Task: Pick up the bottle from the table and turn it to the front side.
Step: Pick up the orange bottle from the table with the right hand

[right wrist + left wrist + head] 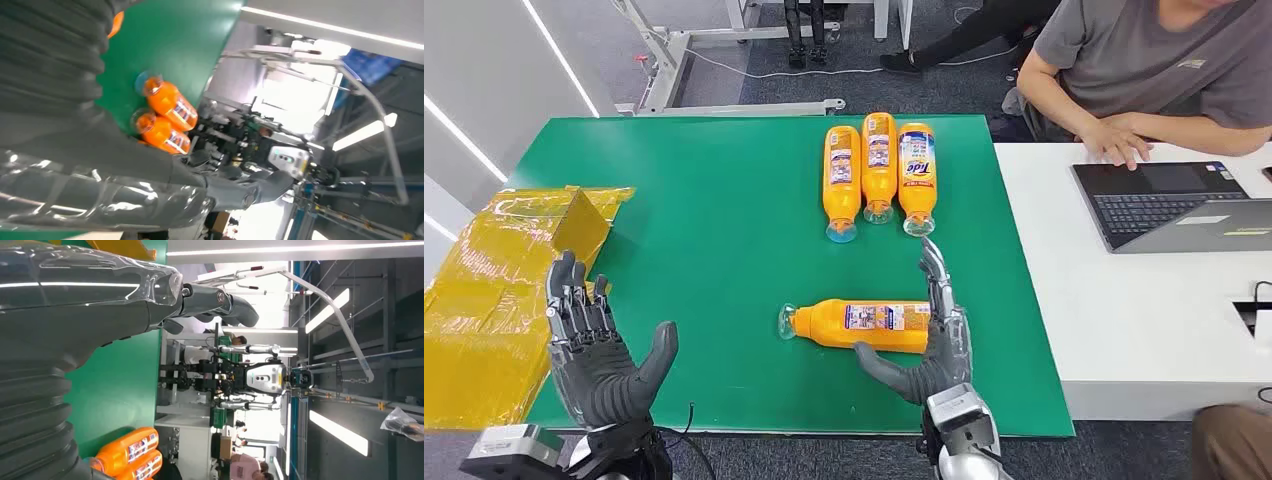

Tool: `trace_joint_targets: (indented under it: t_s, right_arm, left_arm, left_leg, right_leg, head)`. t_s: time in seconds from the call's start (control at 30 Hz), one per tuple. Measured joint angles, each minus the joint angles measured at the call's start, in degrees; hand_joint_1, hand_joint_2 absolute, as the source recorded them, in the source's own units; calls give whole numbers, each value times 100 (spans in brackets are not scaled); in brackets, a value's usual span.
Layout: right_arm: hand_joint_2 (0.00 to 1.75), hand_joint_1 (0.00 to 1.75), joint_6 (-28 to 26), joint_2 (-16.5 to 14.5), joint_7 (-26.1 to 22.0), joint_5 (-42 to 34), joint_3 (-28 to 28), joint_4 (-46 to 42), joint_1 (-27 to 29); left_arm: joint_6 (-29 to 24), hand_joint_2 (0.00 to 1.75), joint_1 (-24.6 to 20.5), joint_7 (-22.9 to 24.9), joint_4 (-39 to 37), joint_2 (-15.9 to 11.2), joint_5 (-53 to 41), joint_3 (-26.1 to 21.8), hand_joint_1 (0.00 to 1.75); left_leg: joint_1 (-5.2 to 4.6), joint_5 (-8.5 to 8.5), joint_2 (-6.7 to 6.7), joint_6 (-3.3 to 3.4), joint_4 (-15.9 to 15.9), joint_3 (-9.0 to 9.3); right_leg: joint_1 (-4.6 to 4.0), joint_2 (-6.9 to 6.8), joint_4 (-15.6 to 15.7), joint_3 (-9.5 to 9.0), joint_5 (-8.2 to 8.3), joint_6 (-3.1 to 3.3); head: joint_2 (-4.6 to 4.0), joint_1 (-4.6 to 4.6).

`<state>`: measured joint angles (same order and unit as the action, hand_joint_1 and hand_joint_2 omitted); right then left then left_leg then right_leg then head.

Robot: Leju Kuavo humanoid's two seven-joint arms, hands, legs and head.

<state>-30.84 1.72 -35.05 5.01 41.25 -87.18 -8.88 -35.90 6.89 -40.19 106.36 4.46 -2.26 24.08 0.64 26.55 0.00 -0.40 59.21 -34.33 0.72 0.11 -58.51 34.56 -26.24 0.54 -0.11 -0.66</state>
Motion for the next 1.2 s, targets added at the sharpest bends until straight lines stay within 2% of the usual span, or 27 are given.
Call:
trace_joint_targets:
  t_s: [0.13, 0.17, 0.27, 0.33, 0.53, 0.6, 0.9, 1.03, 1.2]
  right_arm:
    - [175, 0, 71, 30, 193, 187, 11, 33, -72]
    - [175, 0, 199, 55, 419, 395, 37, 67, -145]
    - [175, 0, 981, 189, 1564, 1436, 171, 314, -606]
    - [175, 0, 1347, 254, 1926, 1927, 207, 535, -923]
    - [175, 0, 2221, 345, 2163, 2624, 265, 1098, -1503]
    - [175, 0, 2687, 408, 2186, 2776, 328, 1313, -1663]
    - [175, 0, 4155, 811, 1799, 2845, 669, 2404, -2547]
    - [175, 0, 4458, 1098, 1786, 2846, 887, 2691, -2828]
    - [175, 0, 4536, 1493, 2019, 2844, 1122, 2823, -2949]
  left_arm:
    - [22, 175, -11, 0, 0, 0, 5, -4, 0]
    - [38, 175, -13, 0, 0, 0, 5, -6, 0]
    - [115, 175, -61, 0, 0, 13, -2, -10, 0]
    - [140, 175, -101, 0, 0, 38, -3, -11, 0]
    - [186, 175, -179, 0, 0, 96, 40, -14, 0]
    - [241, 175, -209, 0, -1, 105, 72, -14, 0]
    - [415, 175, -302, 0, -2, 109, 180, -21, 0]
    - [584, 175, -299, 0, -2, 111, 214, -57, 0]
    - [899, 175, -303, 0, -6, 165, 261, -143, 0]
  left_leg:
    - [0, 0, -1, 0, 0, -1]
    - [0, 0, 2, 0, 0, -1]
    - [0, -2, 13, 1, 1, 4]
    - [0, -6, 4, 1, 2, 3]
    - [0, -11, -2, -2, 2, 1]
    - [0, -11, -2, -2, 2, 1]
    - [-1, -11, -5, -2, 4, 0]
    - [-1, -11, -9, -2, 5, 0]
    - [-1, -10, -11, -2, 6, -2]
  right_leg:
    - [0, 0, -2, -1, 1, 0]
    - [0, 3, -3, 0, 2, 1]
    - [0, 14, -3, 1, 9, 3]
    - [0, 4, -2, -1, 10, 3]
    - [0, -3, -3, -1, 12, 2]
    - [0, -2, -3, 0, 12, 2]
    - [1, -4, -3, -1, 13, 1]
    - [1, -6, -3, -1, 13, 0]
    - [1, -6, -1, -1, 13, 0]
  head:
    - [0, 1]
    - [0, 0]
    - [0, -1]
    - [0, 1]
    - [0, 0]
    - [0, 0]
    - [0, 0]
    - [0, -1]
    - [0, -1]
